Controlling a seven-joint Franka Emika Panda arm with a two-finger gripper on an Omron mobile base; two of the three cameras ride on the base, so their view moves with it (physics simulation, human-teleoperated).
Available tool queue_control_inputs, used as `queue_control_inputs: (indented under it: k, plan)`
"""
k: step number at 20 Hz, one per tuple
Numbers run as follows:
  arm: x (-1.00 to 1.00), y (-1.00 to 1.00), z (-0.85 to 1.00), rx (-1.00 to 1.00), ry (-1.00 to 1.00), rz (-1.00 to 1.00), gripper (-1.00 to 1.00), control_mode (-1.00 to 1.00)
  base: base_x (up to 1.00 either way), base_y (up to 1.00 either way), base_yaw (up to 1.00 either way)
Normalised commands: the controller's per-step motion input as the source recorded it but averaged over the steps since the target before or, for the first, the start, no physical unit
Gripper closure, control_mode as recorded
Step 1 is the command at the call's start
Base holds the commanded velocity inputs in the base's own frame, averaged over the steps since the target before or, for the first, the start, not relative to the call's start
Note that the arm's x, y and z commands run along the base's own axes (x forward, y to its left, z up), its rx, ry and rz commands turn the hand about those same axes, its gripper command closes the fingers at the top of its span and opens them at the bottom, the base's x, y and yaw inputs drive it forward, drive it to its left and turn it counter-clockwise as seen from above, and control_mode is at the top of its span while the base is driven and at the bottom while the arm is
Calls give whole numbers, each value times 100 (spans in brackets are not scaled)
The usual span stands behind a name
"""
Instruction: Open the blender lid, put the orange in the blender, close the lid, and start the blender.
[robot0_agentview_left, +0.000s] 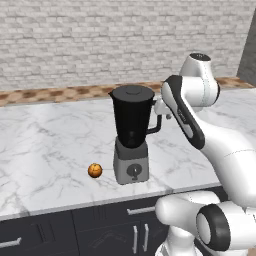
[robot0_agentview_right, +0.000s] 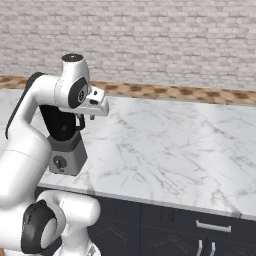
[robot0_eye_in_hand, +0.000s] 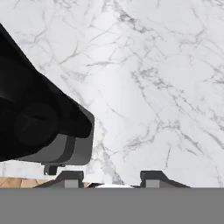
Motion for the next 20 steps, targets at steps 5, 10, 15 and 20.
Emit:
queue_control_inputs:
  k: [5, 10, 15, 20]
  plan:
    - [-4, 0, 0, 0, -1, 0, -100, -100, 0, 0, 0]
    - [-43, 3, 22, -1, -21, -1, -100, -100, 0, 0, 0]
    - [-81, 18, 96, -6, -52, 0, -100, -100, 0, 0, 0]
    - [-28, 57, 93, -1, -33, 0, -100, -100, 0, 0, 0]
